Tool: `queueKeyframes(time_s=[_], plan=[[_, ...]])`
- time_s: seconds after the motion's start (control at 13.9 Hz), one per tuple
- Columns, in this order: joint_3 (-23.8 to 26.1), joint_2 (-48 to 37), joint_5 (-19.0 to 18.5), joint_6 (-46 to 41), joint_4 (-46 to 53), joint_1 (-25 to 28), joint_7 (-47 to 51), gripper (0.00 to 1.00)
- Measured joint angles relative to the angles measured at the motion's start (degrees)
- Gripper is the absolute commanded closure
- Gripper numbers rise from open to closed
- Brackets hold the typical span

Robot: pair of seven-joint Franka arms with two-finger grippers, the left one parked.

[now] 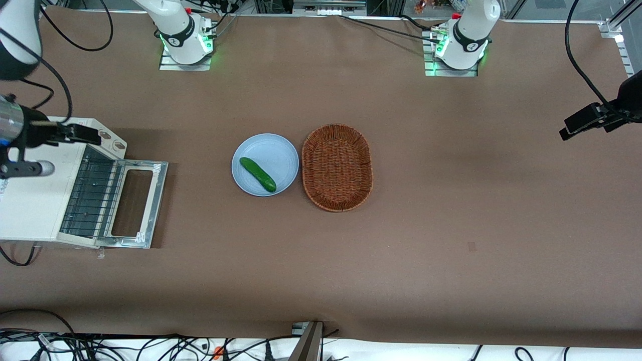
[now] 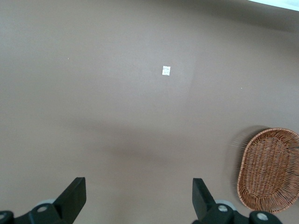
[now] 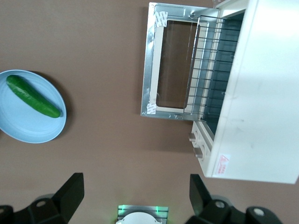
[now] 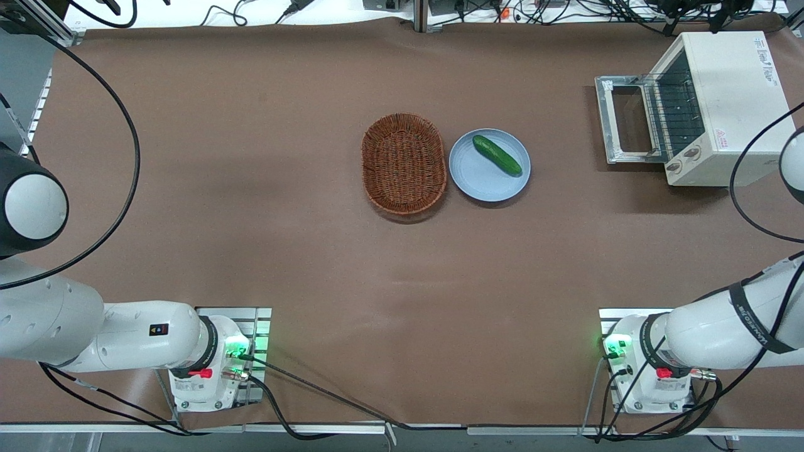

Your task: Open oven door with right arm only

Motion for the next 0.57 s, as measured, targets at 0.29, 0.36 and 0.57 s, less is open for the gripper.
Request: queueKeyframes(time_s=[0.29,0.36,0.57], plan=[[-0.2,-5.3,0.02,-1.84,-1.41,-0.63,0.0,0.0],[-0.23,-6.44,0.04,-1.84,-2.37,-1.05,-0.03,0.0],[-0.35,-9.64,0.08,-1.84,-5.53,-1.92,-0.1,0.0]])
